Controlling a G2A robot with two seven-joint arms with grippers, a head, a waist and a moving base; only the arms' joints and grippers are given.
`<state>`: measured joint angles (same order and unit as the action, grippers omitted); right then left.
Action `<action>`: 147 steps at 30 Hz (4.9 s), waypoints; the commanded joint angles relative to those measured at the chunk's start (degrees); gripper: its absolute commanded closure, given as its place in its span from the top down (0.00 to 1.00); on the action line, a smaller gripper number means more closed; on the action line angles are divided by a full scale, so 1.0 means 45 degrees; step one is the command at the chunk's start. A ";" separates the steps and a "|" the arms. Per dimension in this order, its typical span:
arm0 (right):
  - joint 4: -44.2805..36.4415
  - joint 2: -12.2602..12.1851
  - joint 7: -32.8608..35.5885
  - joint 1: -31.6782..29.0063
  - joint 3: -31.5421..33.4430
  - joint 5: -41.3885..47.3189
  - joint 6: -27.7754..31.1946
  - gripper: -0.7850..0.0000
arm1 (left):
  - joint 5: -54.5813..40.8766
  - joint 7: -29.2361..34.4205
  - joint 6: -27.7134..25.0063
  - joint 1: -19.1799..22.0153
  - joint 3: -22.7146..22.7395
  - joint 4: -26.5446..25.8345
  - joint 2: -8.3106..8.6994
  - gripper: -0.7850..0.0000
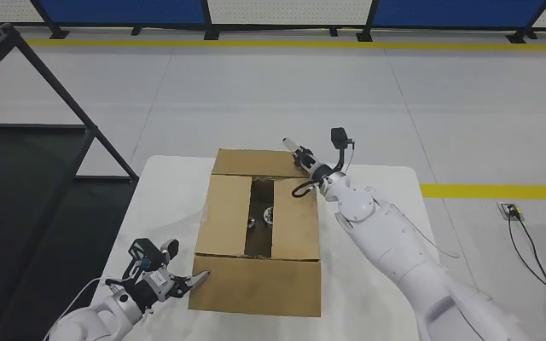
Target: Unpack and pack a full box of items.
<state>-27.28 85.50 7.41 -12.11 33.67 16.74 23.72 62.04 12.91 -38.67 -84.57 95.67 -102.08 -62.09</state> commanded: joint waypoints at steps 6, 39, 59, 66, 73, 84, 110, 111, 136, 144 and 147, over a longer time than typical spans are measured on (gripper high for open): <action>0.0711 0.0314 0.0446 0.0237 0.0186 -0.0157 -0.0190 1.00 | 0.0436 -0.0237 0.0429 0.0178 -0.0247 0.0304 0.0011 1.00; 0.1273 0.0312 0.2592 0.0410 0.2233 0.0160 0.2278 1.00 | -0.1788 -0.0107 0.0070 0.0362 -0.0136 0.0653 0.0172 1.00; -0.1337 -0.0349 0.6694 -0.1009 0.3563 0.1517 0.2674 1.00 | -0.5581 0.2112 0.0303 0.0701 -0.0417 0.1086 0.0255 1.00; -0.2324 -0.0558 0.7047 -0.1439 0.3726 0.0554 0.1839 1.00 | -0.5897 0.3158 -0.0359 0.1018 -0.0992 0.1163 0.0330 1.00; -0.3096 -0.0681 0.7419 -0.1833 0.3962 0.0192 0.1413 1.00 | -0.6687 0.4012 -0.0929 0.1298 -0.1242 0.1319 0.0437 1.00; -0.3658 -0.0667 0.8986 -0.1925 0.3752 -0.0239 0.0294 1.00 | -0.6999 0.4225 -0.1094 0.1364 -0.1488 0.1283 0.0553 1.00; -0.2874 0.0124 0.9430 -0.1556 0.2629 -0.0343 -0.2134 1.00 | -0.8343 0.2118 -0.0568 0.0493 0.0658 0.1274 0.0800 1.00; -0.2732 0.0208 0.9490 -0.1488 0.2561 -0.0240 -0.2098 1.00 | -0.8338 0.2111 -0.0565 0.0491 0.0634 0.1283 0.0803 1.00; -0.0979 0.1354 0.9987 -0.0421 0.2595 0.1297 -0.0114 1.00 | -0.8324 0.2229 -0.0620 0.0741 0.0088 0.1425 0.0893 1.00; -0.1275 0.1531 0.9728 -0.0429 0.2742 0.1426 0.0297 1.00 | -0.8360 0.1861 -0.0606 0.0681 0.0449 0.1646 0.0942 1.00; -0.1417 0.1622 0.9523 -0.0434 0.2744 0.1410 0.0457 1.00 | -0.8488 0.1706 -0.0623 0.0606 0.0728 0.1699 0.0971 1.00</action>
<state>-33.53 92.70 50.45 -14.06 46.05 23.15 25.65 24.00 20.72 -41.43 -81.74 98.60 -94.51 -57.76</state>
